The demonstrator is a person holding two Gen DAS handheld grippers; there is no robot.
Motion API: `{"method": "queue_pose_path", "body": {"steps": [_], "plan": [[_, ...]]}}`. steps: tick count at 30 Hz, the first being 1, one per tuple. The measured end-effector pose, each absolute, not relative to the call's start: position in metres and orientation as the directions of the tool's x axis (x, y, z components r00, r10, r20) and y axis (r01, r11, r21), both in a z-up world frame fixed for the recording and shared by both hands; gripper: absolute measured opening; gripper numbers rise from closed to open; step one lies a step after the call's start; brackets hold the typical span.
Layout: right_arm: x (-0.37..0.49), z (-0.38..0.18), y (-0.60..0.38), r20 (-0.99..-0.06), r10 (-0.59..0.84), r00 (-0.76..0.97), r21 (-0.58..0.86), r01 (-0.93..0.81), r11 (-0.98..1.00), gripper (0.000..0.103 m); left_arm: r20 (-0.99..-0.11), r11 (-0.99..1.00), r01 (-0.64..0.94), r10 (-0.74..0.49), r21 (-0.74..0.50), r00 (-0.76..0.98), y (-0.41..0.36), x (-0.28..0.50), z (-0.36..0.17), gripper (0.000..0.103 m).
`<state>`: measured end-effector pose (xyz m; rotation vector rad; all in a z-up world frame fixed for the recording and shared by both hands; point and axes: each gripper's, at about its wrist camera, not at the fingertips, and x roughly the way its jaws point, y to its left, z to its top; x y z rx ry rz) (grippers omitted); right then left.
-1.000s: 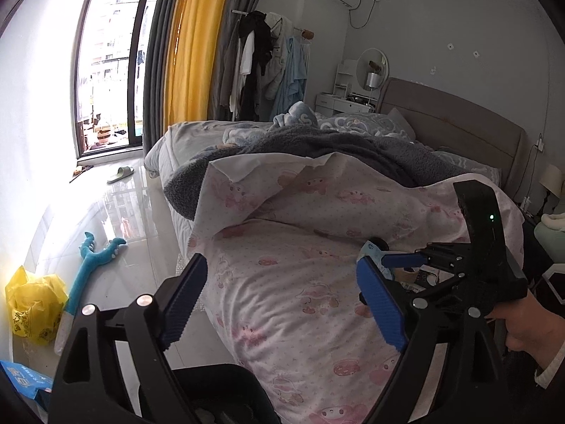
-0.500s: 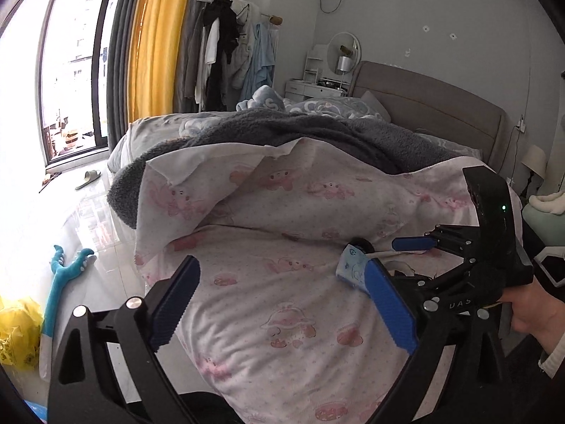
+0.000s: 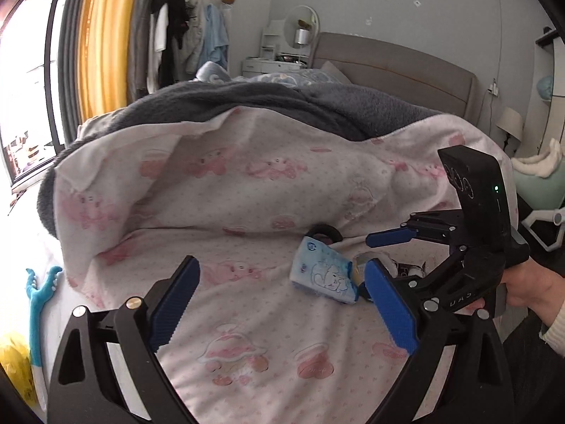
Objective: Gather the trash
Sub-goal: 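Close the right gripper on the brown tape roll while the left approaches the blue tissue pack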
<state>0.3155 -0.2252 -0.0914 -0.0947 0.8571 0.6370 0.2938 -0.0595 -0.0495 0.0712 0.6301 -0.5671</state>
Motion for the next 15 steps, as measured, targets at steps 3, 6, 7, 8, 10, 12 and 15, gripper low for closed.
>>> {"method": "queue_pose_path", "body": {"steps": [3,6,7,8,10,12,15], "plan": [[0.317,-0.097,-0.222,-0.736,0.493,0.465,0.162,-0.585,0.794,0.066,-0.596,0.836,0.540,-0.485,-0.101,0.640,-0.068,0.300,-0.057,0.096],[0.318,-0.100,-0.222,-0.750,0.478,0.458,0.143,-0.594,0.792,0.062,-0.614,0.829,0.553,-0.481,-0.087,0.625,-0.076,0.305,-0.064,0.096],[0.318,-0.102,-0.223,-0.753,0.478,0.452,0.145,-0.594,0.791,0.061,-0.616,0.826,0.558,-0.484,-0.086,0.621,-0.078,0.306,-0.065,0.096],[0.319,-0.104,-0.225,-0.755,0.480,0.447,0.151,-0.595,0.790,0.060,-0.618,0.823,0.562,-0.487,-0.087,0.617,-0.079,0.308,-0.066,0.096],[0.320,-0.107,-0.229,-0.756,0.486,0.439,0.162,-0.594,0.788,0.052,-0.621,0.819,0.567,-0.490,-0.087,0.612,-0.082,0.310,-0.069,0.096],[0.318,-0.106,-0.234,-0.745,0.503,0.439,0.182,-0.591,0.786,0.047,-0.629,0.817,0.572,-0.483,-0.074,0.609,-0.086,0.312,-0.072,0.096],[0.316,-0.103,-0.245,-0.728,0.524,0.441,0.210,-0.584,0.784,0.047,-0.645,0.818,0.572,-0.467,-0.056,0.605,-0.093,0.316,-0.076,0.096]]}}
